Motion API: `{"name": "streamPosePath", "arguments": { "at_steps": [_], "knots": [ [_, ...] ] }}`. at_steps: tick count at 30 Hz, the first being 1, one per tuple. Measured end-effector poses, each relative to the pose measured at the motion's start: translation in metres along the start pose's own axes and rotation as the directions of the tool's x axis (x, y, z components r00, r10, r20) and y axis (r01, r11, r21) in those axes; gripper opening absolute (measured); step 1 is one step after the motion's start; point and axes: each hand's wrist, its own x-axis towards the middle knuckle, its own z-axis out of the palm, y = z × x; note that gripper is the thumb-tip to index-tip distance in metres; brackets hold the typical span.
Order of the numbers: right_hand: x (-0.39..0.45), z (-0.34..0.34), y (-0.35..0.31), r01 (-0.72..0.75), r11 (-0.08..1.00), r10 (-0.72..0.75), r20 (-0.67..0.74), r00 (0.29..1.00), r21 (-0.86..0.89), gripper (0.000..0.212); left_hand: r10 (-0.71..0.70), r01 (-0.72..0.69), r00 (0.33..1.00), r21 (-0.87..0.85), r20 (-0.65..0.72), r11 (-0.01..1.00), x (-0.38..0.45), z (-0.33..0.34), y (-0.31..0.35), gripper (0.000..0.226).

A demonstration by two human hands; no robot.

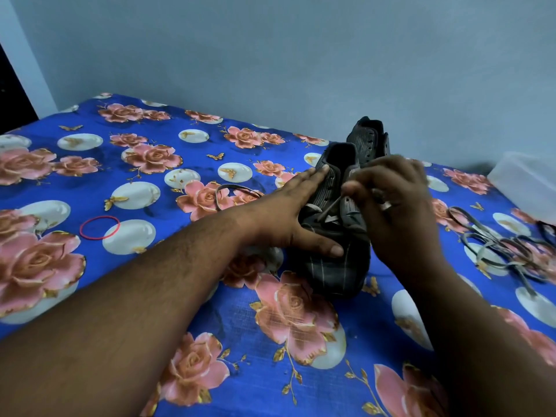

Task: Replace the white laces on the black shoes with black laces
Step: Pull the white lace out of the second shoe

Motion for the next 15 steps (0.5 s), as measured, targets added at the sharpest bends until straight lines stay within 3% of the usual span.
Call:
{"name": "streamPosePath", "arguments": {
  "at_steps": [2, 4, 10, 15],
  "knots": [
    [0.001, -0.004, 0.002, -0.073, 0.997, 0.074, -0.103, 0.992, 0.017, 0.023, -0.005, 0.005, 1.0, -0.002, 0.0, 1.0, -0.001, 0.001, 0.001, 0.141],
    [0.001, -0.006, 0.004, -0.113, 0.993, 0.109, -0.101, 0.989, -0.035, 0.022, -0.007, 0.007, 1.0, 0.0, -0.006, 1.0, -0.001, 0.001, 0.001, 0.14],
    [-0.002, -0.003, -0.002, 0.038, 0.984, 0.009, 0.263, 0.965, -0.172, 0.042, 0.007, -0.006, 1.0, 0.009, -0.01, 1.0, 0.002, 0.001, -0.003, 0.139],
    [-0.005, 0.004, 0.004, 0.08, 0.989, -0.039, 0.301, 0.953, -0.127, 0.028, 0.001, -0.001, 1.0, -0.007, -0.007, 1.0, 0.001, 0.002, -0.002, 0.139]
  ]
}}
